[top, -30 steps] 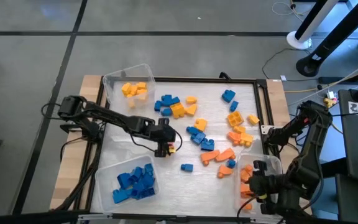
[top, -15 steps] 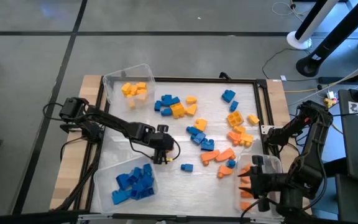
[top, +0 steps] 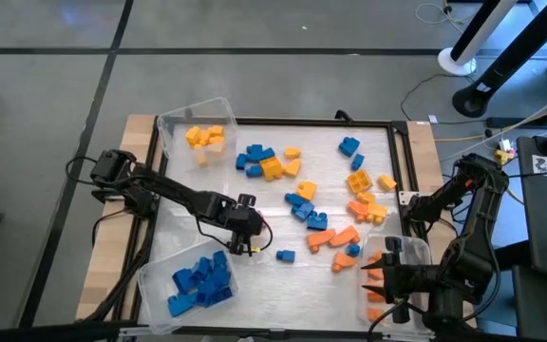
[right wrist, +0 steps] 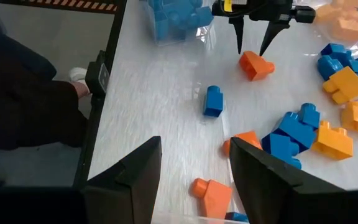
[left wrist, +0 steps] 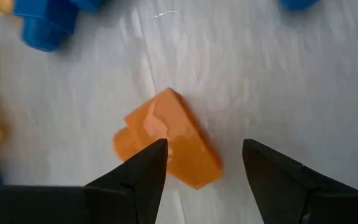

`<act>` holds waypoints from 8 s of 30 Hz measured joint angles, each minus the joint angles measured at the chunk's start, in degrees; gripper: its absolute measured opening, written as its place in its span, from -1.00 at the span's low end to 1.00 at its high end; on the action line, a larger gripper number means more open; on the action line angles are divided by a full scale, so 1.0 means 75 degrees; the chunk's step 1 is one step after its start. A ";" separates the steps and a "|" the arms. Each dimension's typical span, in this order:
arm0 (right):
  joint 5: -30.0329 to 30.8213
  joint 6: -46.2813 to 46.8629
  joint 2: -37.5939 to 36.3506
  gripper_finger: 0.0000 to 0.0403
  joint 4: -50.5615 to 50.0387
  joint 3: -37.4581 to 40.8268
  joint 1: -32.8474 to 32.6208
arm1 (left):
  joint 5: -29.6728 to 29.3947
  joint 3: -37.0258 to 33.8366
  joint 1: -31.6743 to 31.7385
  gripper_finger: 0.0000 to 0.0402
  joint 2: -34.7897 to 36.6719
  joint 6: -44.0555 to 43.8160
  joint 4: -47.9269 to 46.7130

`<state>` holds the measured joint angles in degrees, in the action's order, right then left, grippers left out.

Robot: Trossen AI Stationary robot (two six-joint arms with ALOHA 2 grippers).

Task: Sort blocks
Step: Put the orange game piece into the bottom right transparent bin, then put the blue game piece into the bottom left transparent bin

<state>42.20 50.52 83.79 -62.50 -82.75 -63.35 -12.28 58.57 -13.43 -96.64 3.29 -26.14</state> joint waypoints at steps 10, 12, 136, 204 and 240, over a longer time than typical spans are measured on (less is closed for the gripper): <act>0.0239 -0.0006 0.0000 -0.05 0.0405 -0.0007 0.0000 | -0.0557 0.0026 -0.0029 -0.02 -0.0568 0.0372 0.0219; 0.0239 -0.0006 0.0000 -0.05 0.0406 -0.0007 0.0000 | -0.0961 0.0020 -0.0052 -0.01 -0.0586 0.0385 0.0204; 0.4496 -0.2206 -0.0513 -0.05 0.0391 0.0001 0.0000 | 0.2300 0.8635 0.0021 -0.74 -0.6857 0.3975 0.7386; 0.2798 -0.2189 -0.0504 -0.05 0.0385 -0.0004 0.0000 | 0.0575 0.8623 -0.0375 -0.29 -0.6506 0.4193 0.6480; 0.2605 -0.2200 0.0038 -0.05 0.0350 -0.0004 0.0000 | 0.1360 0.8615 -0.0404 -0.29 -0.4494 0.0629 -0.5832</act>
<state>61.73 34.02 84.07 -59.88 -82.78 -63.35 -2.08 123.17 -16.47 -130.34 8.00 -69.88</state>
